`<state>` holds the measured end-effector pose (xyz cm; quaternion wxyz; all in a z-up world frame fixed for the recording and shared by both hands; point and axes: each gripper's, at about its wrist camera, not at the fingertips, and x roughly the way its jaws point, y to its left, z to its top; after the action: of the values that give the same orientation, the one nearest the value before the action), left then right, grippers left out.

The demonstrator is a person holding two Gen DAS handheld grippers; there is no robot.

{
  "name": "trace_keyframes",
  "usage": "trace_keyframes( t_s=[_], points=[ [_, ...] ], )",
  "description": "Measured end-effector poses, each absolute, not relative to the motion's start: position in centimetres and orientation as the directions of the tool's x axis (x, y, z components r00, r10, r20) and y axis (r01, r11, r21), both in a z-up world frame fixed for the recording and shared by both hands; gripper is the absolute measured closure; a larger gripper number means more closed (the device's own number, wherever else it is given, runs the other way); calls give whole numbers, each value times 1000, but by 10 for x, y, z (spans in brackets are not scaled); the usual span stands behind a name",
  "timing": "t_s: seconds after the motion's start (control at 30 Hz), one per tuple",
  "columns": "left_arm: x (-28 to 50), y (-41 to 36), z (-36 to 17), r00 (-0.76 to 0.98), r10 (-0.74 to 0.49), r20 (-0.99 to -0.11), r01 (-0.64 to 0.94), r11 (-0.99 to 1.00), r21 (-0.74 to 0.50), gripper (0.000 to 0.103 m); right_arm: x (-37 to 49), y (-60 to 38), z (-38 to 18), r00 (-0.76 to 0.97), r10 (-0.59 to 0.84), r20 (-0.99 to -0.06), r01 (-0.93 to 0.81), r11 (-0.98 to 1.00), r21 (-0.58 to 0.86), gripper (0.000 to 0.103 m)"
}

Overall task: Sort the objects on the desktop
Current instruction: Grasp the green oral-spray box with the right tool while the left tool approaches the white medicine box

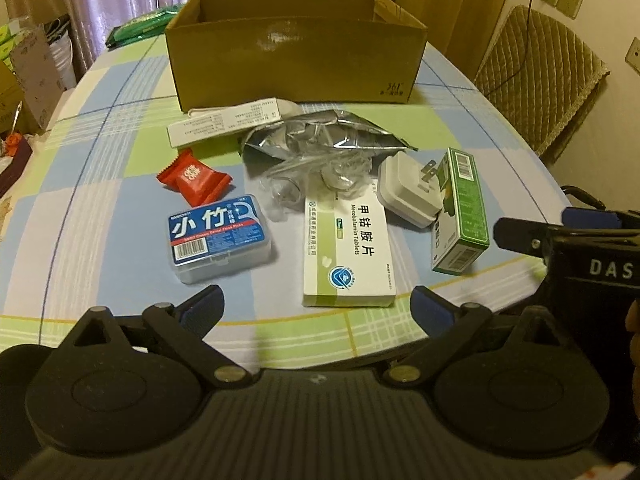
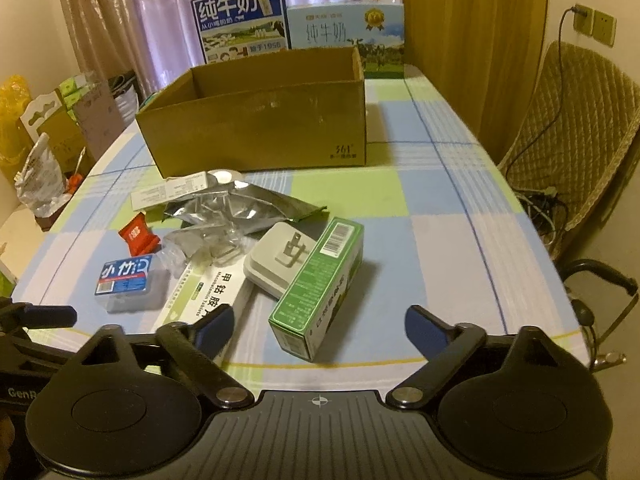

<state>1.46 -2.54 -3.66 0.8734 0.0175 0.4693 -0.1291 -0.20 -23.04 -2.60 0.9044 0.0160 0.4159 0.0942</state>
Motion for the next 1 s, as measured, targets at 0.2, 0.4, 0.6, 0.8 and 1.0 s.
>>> trace_keyframes(
  t_s=[0.2,0.4,0.6,0.8,1.0],
  points=[
    [23,-32,-45,498,-229,-837,268,958,-103,10,10,-228,-37,609,195,-768,-160,980,122,26],
    [34,-42,-56,477,-227,-849,270,957,-104,21,19,-230,-48,586,195,-787,-154,980,129,32],
    [45,-52,-70,442,-245,-863,302,947,-114,25,27,-234,-62,560,219,-799,-146,975,165,34],
    [57,-58,-83,407,-253,-878,316,941,-125,32,38,-231,-73,533,223,-816,-140,975,175,40],
    [66,-60,-87,400,-260,-879,327,936,-128,33,49,-233,-80,527,200,-826,-111,980,166,69]
  ],
)
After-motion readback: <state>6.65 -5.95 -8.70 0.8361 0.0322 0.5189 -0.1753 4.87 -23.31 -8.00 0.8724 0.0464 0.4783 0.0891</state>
